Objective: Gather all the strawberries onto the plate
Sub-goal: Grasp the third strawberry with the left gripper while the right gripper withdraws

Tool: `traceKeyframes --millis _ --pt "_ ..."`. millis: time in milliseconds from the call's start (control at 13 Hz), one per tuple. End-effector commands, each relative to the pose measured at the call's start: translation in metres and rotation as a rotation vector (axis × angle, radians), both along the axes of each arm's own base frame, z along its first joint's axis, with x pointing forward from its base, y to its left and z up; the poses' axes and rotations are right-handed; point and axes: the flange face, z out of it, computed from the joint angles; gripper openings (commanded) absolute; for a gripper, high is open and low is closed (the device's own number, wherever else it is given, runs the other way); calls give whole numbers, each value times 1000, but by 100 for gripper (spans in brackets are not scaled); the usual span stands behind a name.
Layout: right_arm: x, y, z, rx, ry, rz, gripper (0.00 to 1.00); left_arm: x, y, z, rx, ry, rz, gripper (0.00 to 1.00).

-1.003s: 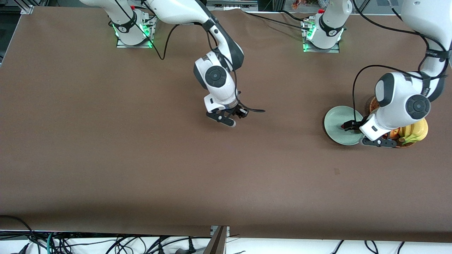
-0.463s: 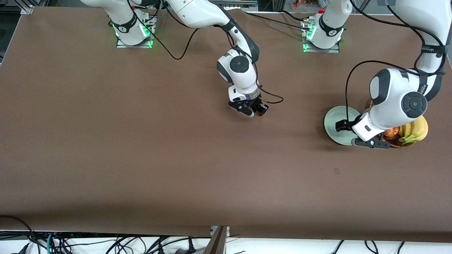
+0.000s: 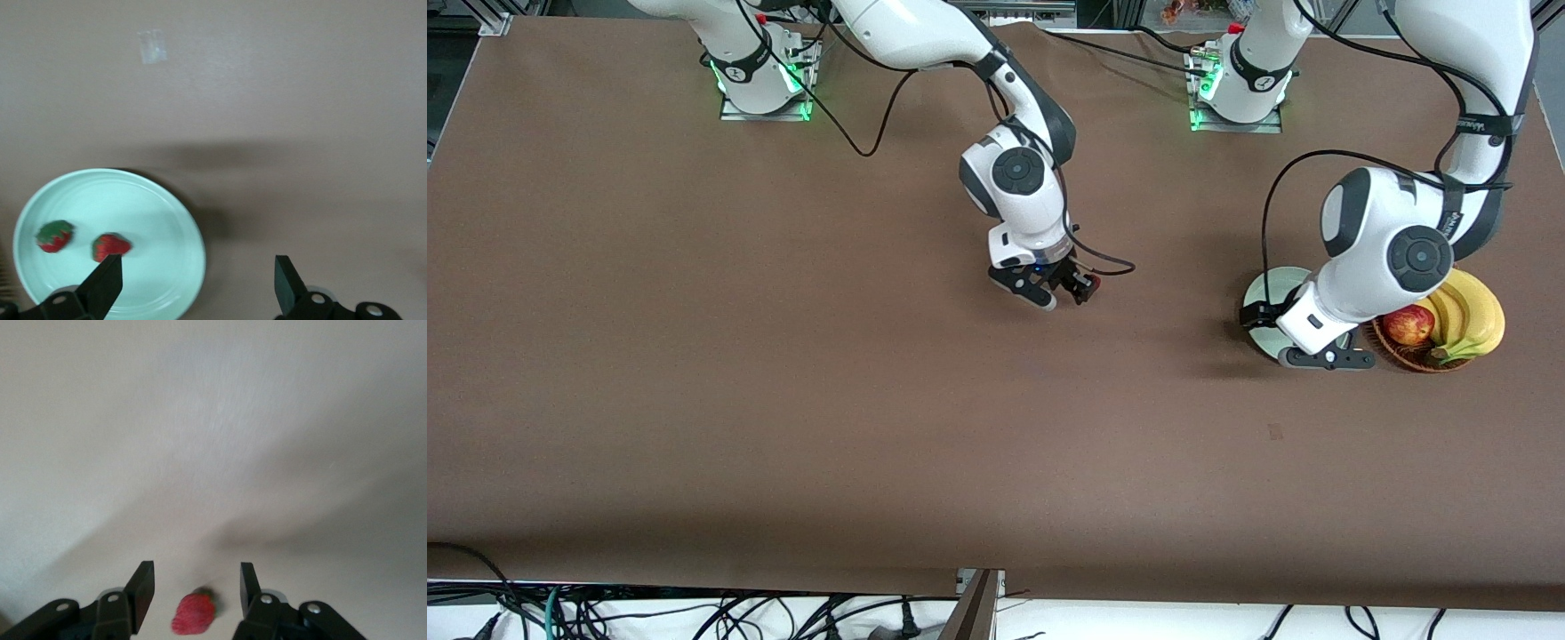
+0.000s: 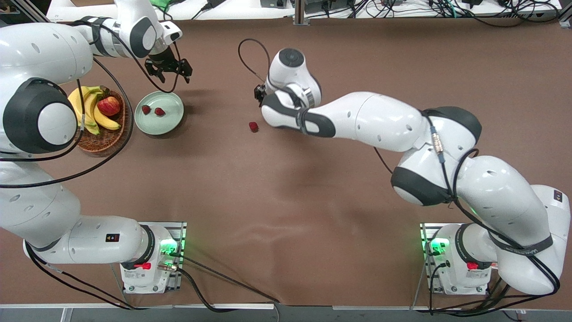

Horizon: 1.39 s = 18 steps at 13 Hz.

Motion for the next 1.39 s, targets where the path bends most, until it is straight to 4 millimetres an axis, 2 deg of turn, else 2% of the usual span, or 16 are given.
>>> traceKeyframes --millis 0,231,386,463,617,771,926,1080,1157,1311 --pt "31 -40 47 -10 74 82 60 -10 -40 8 -22 3 64 100" --pt "62 -85 80 -16 114 147 61 -23 -88 6 -34 0 140 100" --pt "82 -117 97 -10 135 182 62 -40 -124 -2 -39 -4 203 100" --pt "86 -129 103 -5 151 225 62 -49 -140 -6 -43 -10 228 100" --pt "103 -168 119 0 184 288 62 -69 -175 -15 -54 -24 258 100" --pt "113 -204 134 10 211 351 62 -90 -213 -34 -52 -23 267 100" --pt "116 -244 158 28 228 403 62 -105 -234 -67 -10 -33 280 100" --pt "116 -291 184 32 236 468 63 -114 -244 -101 15 -47 280 100" --pt "116 -314 197 37 244 505 65 -117 -245 -113 27 -46 278 100" --pt "114 -358 222 40 253 554 66 -119 -245 -121 34 -39 281 100"
